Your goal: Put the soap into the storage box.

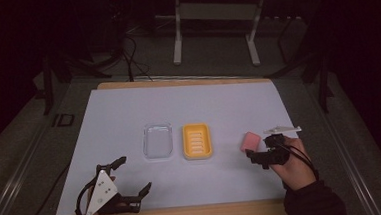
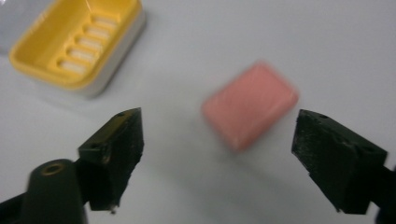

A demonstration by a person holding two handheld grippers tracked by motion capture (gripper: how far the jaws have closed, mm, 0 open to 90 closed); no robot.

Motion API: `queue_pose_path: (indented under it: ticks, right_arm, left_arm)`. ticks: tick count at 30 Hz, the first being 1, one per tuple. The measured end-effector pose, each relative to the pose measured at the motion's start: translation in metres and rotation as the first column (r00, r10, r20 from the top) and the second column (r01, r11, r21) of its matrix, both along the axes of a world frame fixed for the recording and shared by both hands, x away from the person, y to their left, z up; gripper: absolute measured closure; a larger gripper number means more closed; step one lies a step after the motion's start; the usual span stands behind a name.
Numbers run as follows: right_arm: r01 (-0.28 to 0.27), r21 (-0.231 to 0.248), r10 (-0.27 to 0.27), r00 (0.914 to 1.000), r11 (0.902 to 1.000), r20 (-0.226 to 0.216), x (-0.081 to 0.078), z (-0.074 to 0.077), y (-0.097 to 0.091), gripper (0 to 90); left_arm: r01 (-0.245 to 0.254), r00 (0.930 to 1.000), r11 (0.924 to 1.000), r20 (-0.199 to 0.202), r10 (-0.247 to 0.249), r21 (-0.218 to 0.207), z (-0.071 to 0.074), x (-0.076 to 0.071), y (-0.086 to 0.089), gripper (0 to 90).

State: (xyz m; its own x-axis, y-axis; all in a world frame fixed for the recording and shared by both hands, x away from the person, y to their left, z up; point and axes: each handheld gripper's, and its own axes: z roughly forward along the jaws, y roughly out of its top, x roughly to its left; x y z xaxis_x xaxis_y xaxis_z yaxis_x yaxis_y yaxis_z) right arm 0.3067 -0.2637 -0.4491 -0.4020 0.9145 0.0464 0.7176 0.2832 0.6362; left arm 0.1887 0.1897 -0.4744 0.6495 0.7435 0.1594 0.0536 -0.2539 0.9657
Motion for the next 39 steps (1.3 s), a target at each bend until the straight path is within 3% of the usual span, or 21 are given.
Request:
queue_pose_path:
  ticks: [2,4,7,12,14,15,17,19,21,23,27,30,32,35,39]
  right_arm:
    - [0.029,0.010,-0.029,0.9964,0.9995,-0.080,0.001,-0.001,0.002,13.6]
    - [0.043,-0.002,-0.043,0.9912,0.9991,-0.125,0.001,-0.003,0.004,13.7]
    - [0.081,-0.010,-0.081,0.9755,0.9967,-0.205,0.002,-0.004,0.006,13.7]
    - [0.131,-0.024,-0.132,0.9404,0.9911,-0.314,0.004,-0.009,0.008,16.4]
    - [0.157,-0.023,-0.155,0.9199,0.9873,-0.360,0.005,-0.012,0.008,17.8]
    - [0.165,-0.033,-0.165,0.9142,0.9858,-0.370,0.006,-0.013,0.008,18.3]
    - [0.184,-0.056,-0.190,0.8891,0.9814,-0.416,0.007,-0.016,0.007,18.3]
    - [0.196,-0.080,-0.211,0.8726,0.9773,-0.440,0.007,-0.018,0.008,18.3]
    - [0.201,-0.092,-0.221,0.8639,0.9753,-0.453,0.007,-0.019,0.008,18.0]
    - [0.210,-0.111,-0.238,0.8478,0.9714,-0.474,0.007,-0.020,0.009,16.7]
    - [0.217,-0.107,-0.241,0.8227,0.9703,-0.515,0.005,-0.021,0.015,13.5]
    - [0.225,-0.132,-0.261,0.8014,0.9653,-0.538,0.005,-0.022,0.021,13.3]
    - [0.234,-0.146,-0.276,0.7817,0.9611,-0.559,0.006,-0.023,0.025,13.3]
    - [0.251,-0.152,-0.292,0.7613,0.9559,-0.579,0.008,-0.023,0.029,14.1]
    - [0.287,-0.170,-0.331,0.7510,0.9428,-0.571,0.014,-0.018,0.033,18.3]
  left_arm:
    - [0.002,1.0000,1.0000,-0.002,-0.002,0.004,0.000,0.000,-0.001,0.6]
    - [0.002,1.0000,1.0000,-0.002,-0.002,0.004,0.000,0.000,-0.001,0.6]
    - [0.000,1.0000,1.0000,-0.004,0.000,0.007,0.000,0.000,0.000,0.6]
    - [0.001,1.0000,1.0000,-0.004,-0.001,0.009,0.000,0.000,-0.001,0.6]
    - [0.002,1.0000,0.9999,-0.003,-0.002,0.010,-0.001,0.000,-0.001,0.6]
    - [0.003,1.0000,0.9999,-0.004,-0.003,0.011,-0.001,0.000,-0.001,0.6]
    - [0.003,1.0000,0.9999,-0.005,-0.003,0.013,-0.001,0.000,-0.001,0.6]
    - [0.001,1.0000,0.9998,-0.004,-0.001,0.019,-0.001,0.001,-0.001,0.6]
    - [0.002,1.0000,0.9998,-0.006,-0.002,0.022,-0.001,0.001,-0.002,0.6]
    - [0.003,1.0000,0.9998,-0.007,-0.003,0.021,-0.001,0.001,-0.002,0.6]
    - [0.000,1.0000,0.9997,-0.009,0.000,0.025,-0.001,0.001,-0.002,0.6]
    - [0.001,1.0000,0.9996,-0.009,0.000,0.028,-0.002,0.001,-0.003,0.6]
    - [0.000,1.0000,0.9996,-0.009,0.000,0.029,-0.002,0.001,-0.003,0.6]
    - [0.001,1.0000,0.9996,-0.008,0.000,0.028,-0.002,0.000,-0.003,0.6]
    - [0.000,1.0000,0.9997,-0.009,0.000,0.026,-0.002,0.000,-0.003,0.6]
